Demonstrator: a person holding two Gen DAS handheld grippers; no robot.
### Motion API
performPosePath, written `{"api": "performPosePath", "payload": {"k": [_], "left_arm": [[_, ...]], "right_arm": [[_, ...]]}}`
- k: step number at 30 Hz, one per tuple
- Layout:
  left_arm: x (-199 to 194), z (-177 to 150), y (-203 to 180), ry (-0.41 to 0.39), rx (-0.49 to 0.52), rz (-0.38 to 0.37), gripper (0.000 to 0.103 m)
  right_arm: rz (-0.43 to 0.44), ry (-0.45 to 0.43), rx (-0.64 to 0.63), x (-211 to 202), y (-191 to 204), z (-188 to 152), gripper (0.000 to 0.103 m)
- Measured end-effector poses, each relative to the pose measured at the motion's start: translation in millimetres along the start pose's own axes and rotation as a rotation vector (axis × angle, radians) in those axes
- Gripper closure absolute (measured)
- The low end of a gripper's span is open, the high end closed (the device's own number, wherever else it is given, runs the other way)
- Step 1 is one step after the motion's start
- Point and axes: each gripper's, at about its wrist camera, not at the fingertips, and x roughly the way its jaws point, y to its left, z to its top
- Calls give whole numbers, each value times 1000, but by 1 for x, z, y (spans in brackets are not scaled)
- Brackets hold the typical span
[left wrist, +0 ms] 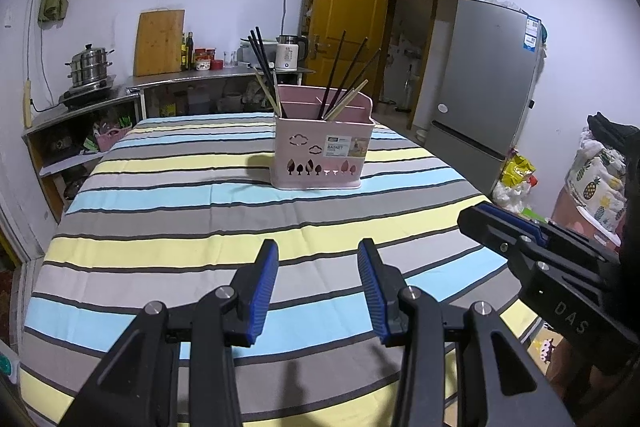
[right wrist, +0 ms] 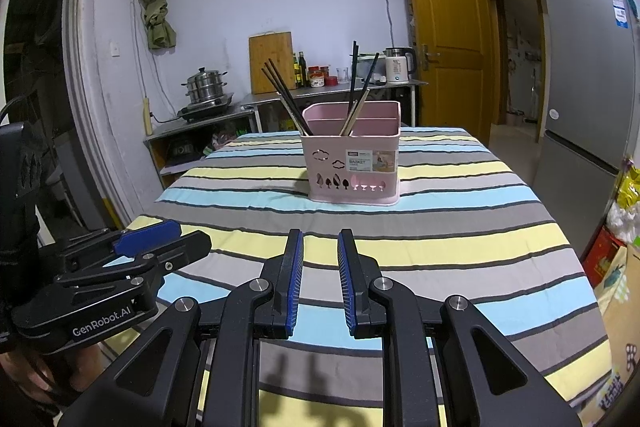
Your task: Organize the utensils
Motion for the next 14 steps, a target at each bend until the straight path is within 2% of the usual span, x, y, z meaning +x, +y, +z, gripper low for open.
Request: {"api": "performPosePath", "payload": {"k": [14], "left_arm": [[1,-3,-1,7,-8,-3,60]], "right_arm": [[-2,2,1,0,-1,-1,85]]}}
